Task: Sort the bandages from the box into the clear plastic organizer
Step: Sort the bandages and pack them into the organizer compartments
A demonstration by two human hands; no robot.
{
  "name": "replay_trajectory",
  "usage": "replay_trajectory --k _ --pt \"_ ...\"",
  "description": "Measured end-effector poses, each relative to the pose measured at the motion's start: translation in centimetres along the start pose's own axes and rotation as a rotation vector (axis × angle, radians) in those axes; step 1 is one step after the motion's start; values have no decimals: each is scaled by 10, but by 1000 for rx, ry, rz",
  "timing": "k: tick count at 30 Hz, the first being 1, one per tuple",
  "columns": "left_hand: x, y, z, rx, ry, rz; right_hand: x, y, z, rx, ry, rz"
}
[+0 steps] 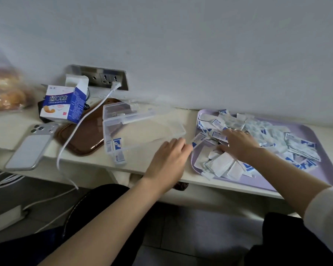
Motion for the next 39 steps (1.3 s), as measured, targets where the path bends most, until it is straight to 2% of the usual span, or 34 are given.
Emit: replay_trajectory --k 4,7,13,19,23,26,28,31,35,37,39 --pt "-17 3 -51 242 121 6 1 -6 13 -88 -2 0" --pt "-27 2 -66 302 80 -2 0 -11 18 -107 28 19" --pt "-28 -9 -73 325 94 83 6 -4 39 -249 -100 103" --pt "-25 -29 -56 240 179 198 20 12 76 -445 -206 163" --pt "-14 -37 -41 157 528 376 37 29 80 -472 -222 246" --pt "-1 -32 -39 185 839 659 53 40 72 -462 -226 354" --pt "4 -28 -40 204 944 778 67 48 64 -464 -172 439" --pt "12 -25 -42 190 1059 857 85 62 54 -509 -53 582" --pt "16 -17 -57 233 1265 955 85 61 42 -508 -4 612" --pt "17 -17 -62 241 1257 930 83 57 38 -447 -66 621" --pt "20 -19 -62 233 1142 843 81 50 30 -304 -211 576"
Point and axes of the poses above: each hand's wrist, its own y-axis away from the middle knuckle, its own z-axis out of the back of the hand, x = y × z, the point moved 10 cm from there along -y, towards the middle knuckle, and after that the axes turned 8 degrees about z, right-handed, at the moved point
